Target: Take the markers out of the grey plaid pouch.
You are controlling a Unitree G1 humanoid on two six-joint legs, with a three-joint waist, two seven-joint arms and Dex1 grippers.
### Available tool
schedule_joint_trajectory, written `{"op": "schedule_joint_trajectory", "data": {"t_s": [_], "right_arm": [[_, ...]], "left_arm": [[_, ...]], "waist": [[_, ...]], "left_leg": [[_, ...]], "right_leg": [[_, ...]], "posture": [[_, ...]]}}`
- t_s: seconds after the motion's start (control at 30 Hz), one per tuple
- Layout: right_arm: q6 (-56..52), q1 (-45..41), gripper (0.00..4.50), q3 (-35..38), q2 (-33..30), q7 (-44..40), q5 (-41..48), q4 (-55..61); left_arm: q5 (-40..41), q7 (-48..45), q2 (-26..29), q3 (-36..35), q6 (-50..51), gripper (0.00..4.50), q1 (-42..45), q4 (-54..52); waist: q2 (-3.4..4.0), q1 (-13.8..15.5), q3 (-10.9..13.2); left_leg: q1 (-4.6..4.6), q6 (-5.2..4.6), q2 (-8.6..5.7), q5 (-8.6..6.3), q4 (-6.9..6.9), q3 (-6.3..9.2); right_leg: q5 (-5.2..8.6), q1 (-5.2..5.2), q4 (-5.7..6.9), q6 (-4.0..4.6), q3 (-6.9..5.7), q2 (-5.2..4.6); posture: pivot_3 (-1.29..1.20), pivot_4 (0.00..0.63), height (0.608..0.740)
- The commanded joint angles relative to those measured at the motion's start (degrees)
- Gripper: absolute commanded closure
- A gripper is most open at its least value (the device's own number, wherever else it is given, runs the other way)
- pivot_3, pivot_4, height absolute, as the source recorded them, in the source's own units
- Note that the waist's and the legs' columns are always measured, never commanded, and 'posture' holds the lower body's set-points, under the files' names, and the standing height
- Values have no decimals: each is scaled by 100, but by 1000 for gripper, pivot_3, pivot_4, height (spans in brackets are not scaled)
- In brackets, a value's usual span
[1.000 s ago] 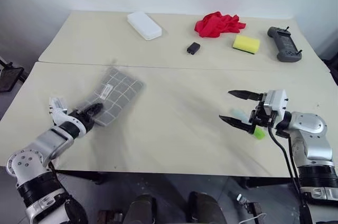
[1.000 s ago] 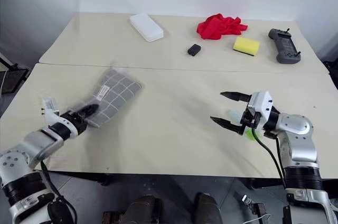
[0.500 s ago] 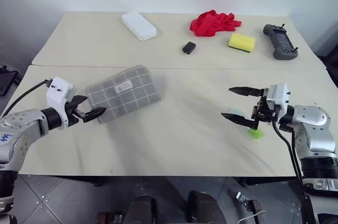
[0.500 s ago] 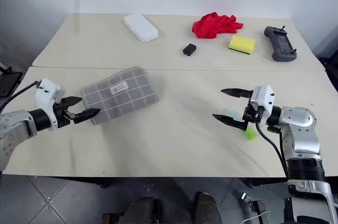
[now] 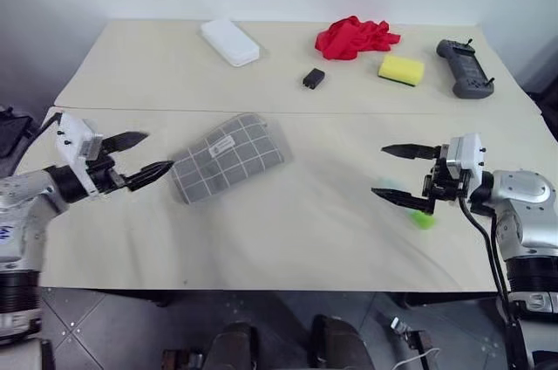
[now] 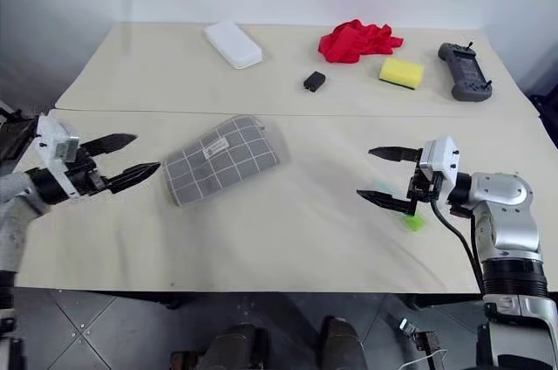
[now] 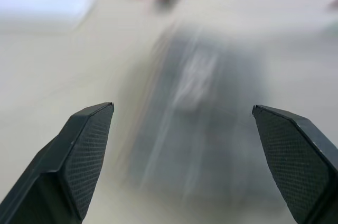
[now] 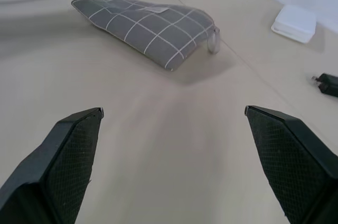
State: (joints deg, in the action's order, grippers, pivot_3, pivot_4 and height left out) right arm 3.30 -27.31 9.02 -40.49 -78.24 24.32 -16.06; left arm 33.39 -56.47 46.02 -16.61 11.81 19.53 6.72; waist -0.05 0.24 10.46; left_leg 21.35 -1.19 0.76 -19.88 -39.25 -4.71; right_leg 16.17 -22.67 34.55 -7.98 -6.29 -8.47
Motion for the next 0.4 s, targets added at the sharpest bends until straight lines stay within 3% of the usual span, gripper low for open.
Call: {"op": "schedule_joint_trajectory", "data": {"t_s": [0.03, 0.17, 0.4], "right_arm": [[230, -81, 0, 75, -116, -152, 42, -31], [315, -89, 0, 55, -91, -205, 24, -89], [547, 73, 0, 5, -129, -398, -57, -203]], "left_arm": [[-131, -218, -214, 269, -215, 21, -114, -439], [-680, -300, -440, 745, -751, 21, -427, -805], [-1046, -452, -522, 807, -1440, 21, -644, -778]], "waist": [[0, -29, 0], [1, -53, 0], [1, -41, 0]], "left_leg": [[-1, 0, -3, 0, 0, -1], [-6, 0, -10, 0, 4, -9], [-7, 0, 2, 0, 2, -12]], "right_leg": [[0, 0, 1, 0, 0, 1], [0, 0, 1, 0, 1, 5], [0, -1, 1, 0, 3, 5]], "posture": [[0, 150, 740], [0, 150, 740], [0, 150, 740]]}}
